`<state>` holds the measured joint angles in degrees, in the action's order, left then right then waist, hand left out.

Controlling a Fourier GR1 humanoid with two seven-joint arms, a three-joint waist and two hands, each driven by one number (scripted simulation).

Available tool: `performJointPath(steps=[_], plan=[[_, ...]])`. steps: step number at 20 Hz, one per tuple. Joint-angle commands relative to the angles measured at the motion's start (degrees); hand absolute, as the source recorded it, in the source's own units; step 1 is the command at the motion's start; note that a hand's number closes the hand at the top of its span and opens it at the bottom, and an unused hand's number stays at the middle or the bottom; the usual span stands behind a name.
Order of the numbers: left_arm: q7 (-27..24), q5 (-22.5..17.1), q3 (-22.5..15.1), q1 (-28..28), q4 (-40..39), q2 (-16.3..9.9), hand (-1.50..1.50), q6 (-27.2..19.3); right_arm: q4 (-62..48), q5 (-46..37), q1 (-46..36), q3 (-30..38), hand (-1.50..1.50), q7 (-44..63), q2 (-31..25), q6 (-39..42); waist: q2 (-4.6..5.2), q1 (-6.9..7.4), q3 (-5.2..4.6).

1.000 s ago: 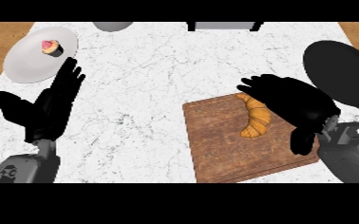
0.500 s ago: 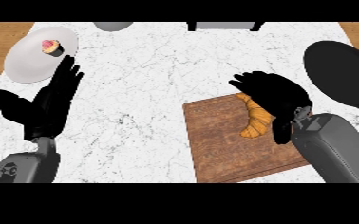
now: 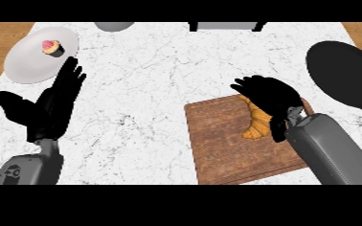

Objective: Pick the croissant from the cutting board and place it in the pan

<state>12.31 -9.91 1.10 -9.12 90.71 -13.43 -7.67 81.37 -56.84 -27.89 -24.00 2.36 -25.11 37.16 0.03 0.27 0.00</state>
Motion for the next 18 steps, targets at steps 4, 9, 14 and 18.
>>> performJointPath(steps=[4, 9, 14, 18], plan=[[-1.03, 2.90, -1.26, 2.02, 1.18, 2.77, 0.00, -0.47, -9.87, -4.75, -1.80, 1.74, -1.50, -3.83, 5.42, -5.20, 0.03, 0.23, 0.00], [0.77, 1.08, 2.07, 2.06, 2.67, 0.95, 0.00, 2.43, -8.30, -7.20, 2.09, 2.66, -1.50, -5.72, 5.08, -4.57, -0.04, -0.04, 0.00], [0.13, 1.38, 3.13, 0.38, 0.19, 1.18, 0.00, 3.37, -9.62, -8.15, 0.06, 3.17, 1.50, -8.43, 8.50, -4.77, -0.03, -0.10, -0.01], [3.75, 0.34, 4.74, -0.74, 2.09, -0.35, 0.00, 3.56, -17.98, -10.03, -3.10, 3.14, 1.50, -14.03, 9.06, -10.49, 0.04, 0.26, 0.01]])
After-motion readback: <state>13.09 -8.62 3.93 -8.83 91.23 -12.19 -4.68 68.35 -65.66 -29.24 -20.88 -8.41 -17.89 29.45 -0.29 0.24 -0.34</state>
